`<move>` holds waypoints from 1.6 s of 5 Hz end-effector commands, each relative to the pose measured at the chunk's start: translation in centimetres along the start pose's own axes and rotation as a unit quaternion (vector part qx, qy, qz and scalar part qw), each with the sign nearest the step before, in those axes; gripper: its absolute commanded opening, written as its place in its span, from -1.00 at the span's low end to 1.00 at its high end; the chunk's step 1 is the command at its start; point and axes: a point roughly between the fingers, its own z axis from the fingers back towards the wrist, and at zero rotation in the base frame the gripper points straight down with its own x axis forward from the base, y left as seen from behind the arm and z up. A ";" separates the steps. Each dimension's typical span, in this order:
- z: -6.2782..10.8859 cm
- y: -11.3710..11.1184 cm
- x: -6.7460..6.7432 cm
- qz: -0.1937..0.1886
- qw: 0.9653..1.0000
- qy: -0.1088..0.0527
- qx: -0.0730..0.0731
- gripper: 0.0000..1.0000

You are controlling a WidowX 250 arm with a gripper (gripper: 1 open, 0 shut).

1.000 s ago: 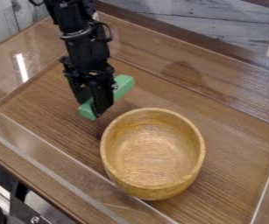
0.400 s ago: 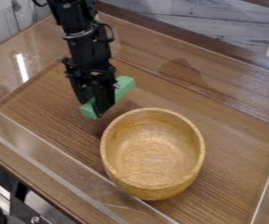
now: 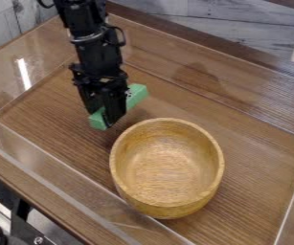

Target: Remove the green block from inside the brown bowl and put it on the table

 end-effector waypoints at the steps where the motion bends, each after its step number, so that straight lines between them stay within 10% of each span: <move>1: 1.3 0.2 1.2 -0.007 1.000 -0.021 0.013 -1.00; 8: 1.0 0.6 2.0 0.002 1.000 0.000 0.002 -1.00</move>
